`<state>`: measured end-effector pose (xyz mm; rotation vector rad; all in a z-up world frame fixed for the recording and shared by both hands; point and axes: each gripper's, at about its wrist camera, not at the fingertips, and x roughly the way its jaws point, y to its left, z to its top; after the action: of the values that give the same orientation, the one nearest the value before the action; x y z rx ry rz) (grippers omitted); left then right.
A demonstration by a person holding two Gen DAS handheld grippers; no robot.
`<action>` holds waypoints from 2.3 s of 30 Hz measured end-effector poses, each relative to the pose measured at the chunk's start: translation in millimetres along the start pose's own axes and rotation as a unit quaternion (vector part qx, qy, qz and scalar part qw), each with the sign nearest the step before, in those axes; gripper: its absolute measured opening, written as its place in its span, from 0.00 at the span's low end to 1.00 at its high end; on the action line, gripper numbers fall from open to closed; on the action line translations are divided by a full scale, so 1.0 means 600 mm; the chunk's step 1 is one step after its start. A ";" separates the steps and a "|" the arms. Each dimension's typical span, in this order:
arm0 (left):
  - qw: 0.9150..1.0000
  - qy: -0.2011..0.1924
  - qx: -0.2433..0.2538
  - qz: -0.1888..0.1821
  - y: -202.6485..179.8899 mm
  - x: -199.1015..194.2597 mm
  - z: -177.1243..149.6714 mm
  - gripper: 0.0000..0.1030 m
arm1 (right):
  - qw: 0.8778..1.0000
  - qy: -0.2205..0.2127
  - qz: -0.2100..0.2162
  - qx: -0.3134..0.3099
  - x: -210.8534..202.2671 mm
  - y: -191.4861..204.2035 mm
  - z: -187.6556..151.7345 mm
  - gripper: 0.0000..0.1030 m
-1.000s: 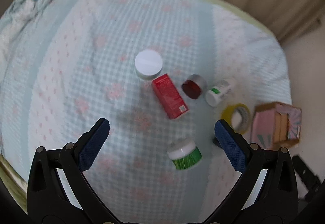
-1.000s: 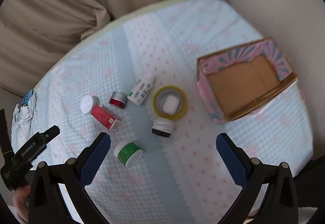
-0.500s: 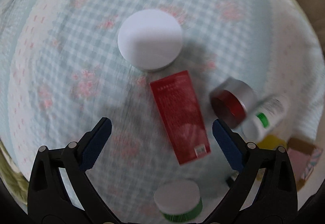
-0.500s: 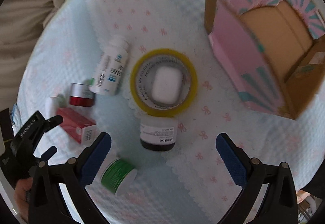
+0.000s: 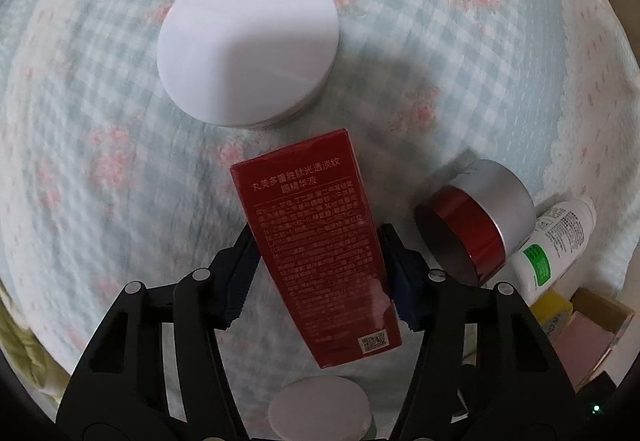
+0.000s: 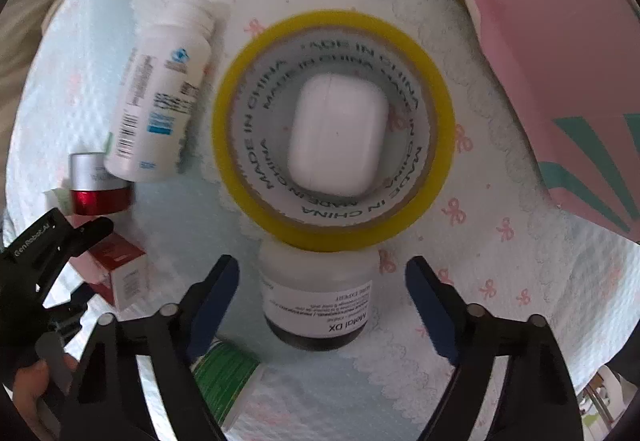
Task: Organize rigid objects
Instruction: 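Lower the right tool and grasp the black-lidded white jar while the left tool grasps the red box, then carry the white jar and red box to the pink box and release both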
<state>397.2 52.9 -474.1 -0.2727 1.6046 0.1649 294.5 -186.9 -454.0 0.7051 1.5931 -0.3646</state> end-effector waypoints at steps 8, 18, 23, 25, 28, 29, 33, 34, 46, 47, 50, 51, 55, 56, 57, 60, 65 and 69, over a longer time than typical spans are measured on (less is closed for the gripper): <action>0.999 -0.024 0.027 -0.027 0.020 -0.009 -0.008 0.41 | 1.000 0.008 0.014 0.016 0.013 -0.015 -0.003 0.51; 0.997 -0.045 0.058 -0.037 0.065 -0.079 -0.056 0.41 | 0.999 -0.016 0.024 0.018 -0.021 -0.037 -0.024 0.51; 0.992 -0.069 0.090 -0.049 0.078 -0.143 -0.074 0.41 | 0.998 -0.041 0.035 0.017 -0.063 -0.051 -0.044 0.51; 0.989 -0.084 0.109 -0.055 0.084 -0.179 -0.089 0.41 | 0.998 -0.055 0.040 0.014 -0.077 -0.039 -0.052 0.51; 0.982 -0.107 0.140 -0.060 0.082 -0.223 -0.090 0.41 | 0.996 -0.078 0.047 0.003 -0.122 -0.034 -0.070 0.51; 0.980 -0.115 0.153 -0.063 0.080 -0.234 -0.092 0.41 | 0.995 -0.088 0.050 -0.001 -0.143 -0.036 -0.082 0.51; 0.964 -0.141 0.212 -0.070 0.069 -0.303 -0.138 0.40 | 0.991 -0.116 0.063 -0.016 -0.216 -0.045 -0.126 0.51; 0.961 -0.146 0.224 -0.075 0.067 -0.323 -0.153 0.39 | 0.990 -0.122 0.065 -0.021 -0.234 -0.051 -0.139 0.51; 0.933 -0.177 0.279 -0.141 0.001 -0.457 -0.274 0.36 | 0.975 -0.207 0.069 -0.047 -0.421 -0.130 -0.215 0.51; 0.932 -0.179 0.279 -0.145 -0.007 -0.461 -0.281 0.36 | 0.973 -0.213 0.069 -0.046 -0.436 -0.147 -0.215 0.51; 0.928 -0.187 0.282 -0.159 -0.044 -0.479 -0.310 0.36 | 0.970 -0.227 0.069 -0.049 -0.461 -0.180 -0.210 0.51; 0.926 -0.190 0.281 -0.164 -0.061 -0.486 -0.321 0.36 | 0.969 -0.231 0.070 -0.051 -0.472 -0.195 -0.205 0.51; 0.923 -0.193 0.277 -0.183 -0.136 -0.499 -0.365 0.36 | 0.966 -0.243 0.065 -0.065 -0.508 -0.256 -0.177 0.51; 0.923 -0.192 0.277 -0.187 -0.152 -0.499 -0.373 0.36 | 0.965 -0.244 0.065 -0.067 -0.514 -0.267 -0.170 0.51; 0.921 -0.190 0.280 -0.191 -0.178 -0.499 -0.383 0.36 | 0.965 -0.245 0.065 -0.071 -0.523 -0.288 -0.157 0.51; 0.917 -0.184 0.293 -0.196 -0.252 -0.488 -0.408 0.36 | 0.963 -0.249 0.058 -0.083 -0.537 -0.335 -0.120 0.51; 0.915 -0.169 0.304 -0.204 -0.365 -0.454 -0.432 0.36 | 0.966 -0.238 0.045 -0.089 -0.535 -0.408 -0.051 0.51; 0.919 -0.154 0.306 -0.195 -0.444 -0.412 -0.438 0.36 | 0.971 -0.213 0.025 -0.101 -0.509 -0.455 0.018 0.51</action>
<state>226.9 -256.2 -197.5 -0.0655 1.1864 -0.5721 136.9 -470.4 -203.8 0.4704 1.1818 -0.2883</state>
